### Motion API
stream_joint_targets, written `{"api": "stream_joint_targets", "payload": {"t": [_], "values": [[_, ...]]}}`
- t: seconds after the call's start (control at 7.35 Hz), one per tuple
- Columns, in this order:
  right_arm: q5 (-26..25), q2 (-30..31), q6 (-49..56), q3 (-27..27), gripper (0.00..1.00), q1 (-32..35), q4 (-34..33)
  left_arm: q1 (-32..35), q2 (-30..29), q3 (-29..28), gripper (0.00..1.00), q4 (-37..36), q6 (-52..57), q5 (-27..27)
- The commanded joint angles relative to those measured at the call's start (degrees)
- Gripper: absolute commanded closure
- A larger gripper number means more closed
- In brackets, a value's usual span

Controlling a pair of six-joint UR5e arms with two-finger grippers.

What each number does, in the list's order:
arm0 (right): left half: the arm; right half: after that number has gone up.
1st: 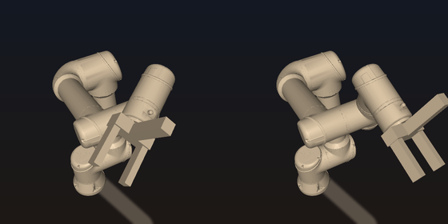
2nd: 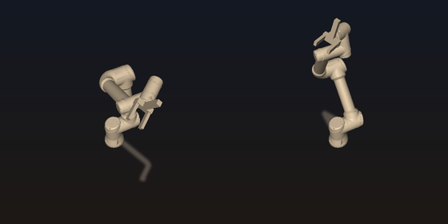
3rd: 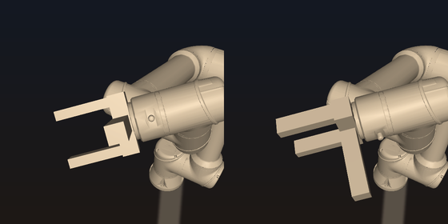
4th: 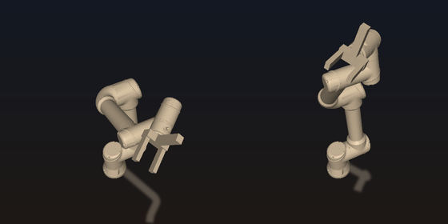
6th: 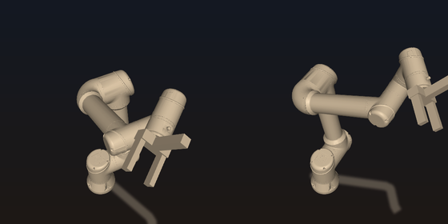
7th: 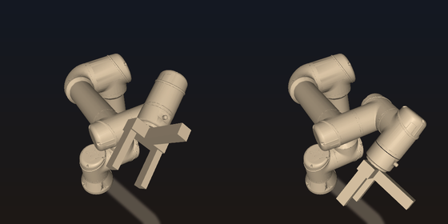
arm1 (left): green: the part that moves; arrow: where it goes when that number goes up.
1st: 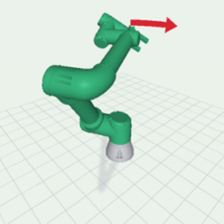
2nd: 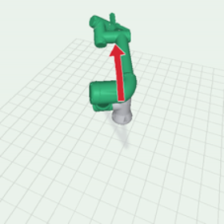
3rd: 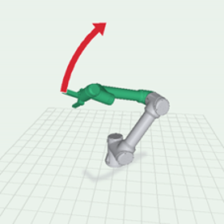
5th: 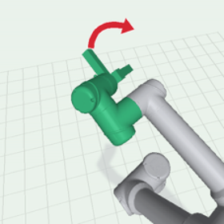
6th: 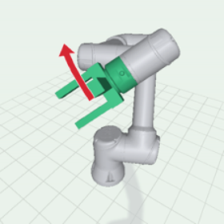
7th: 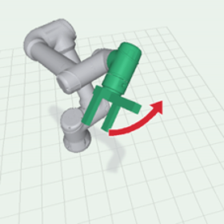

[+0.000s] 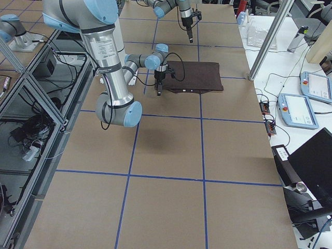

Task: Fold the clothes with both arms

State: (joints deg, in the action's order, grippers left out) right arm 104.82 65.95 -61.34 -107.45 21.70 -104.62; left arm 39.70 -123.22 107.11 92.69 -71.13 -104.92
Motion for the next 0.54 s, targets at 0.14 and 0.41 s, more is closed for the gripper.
{"api": "stream_joint_targets", "payload": {"t": [0.14,0.41], "values": [[0.2,2.2,0.7,-3.5,0.0,1.1,0.0,-0.3,0.1,0.1,0.0,0.0,-0.2,0.2],[2.3,-3.3,0.7,-4.0,0.0,5.3,0.7,-0.7,0.4,0.1,0.0,0.2,-0.2,0.1]]}}
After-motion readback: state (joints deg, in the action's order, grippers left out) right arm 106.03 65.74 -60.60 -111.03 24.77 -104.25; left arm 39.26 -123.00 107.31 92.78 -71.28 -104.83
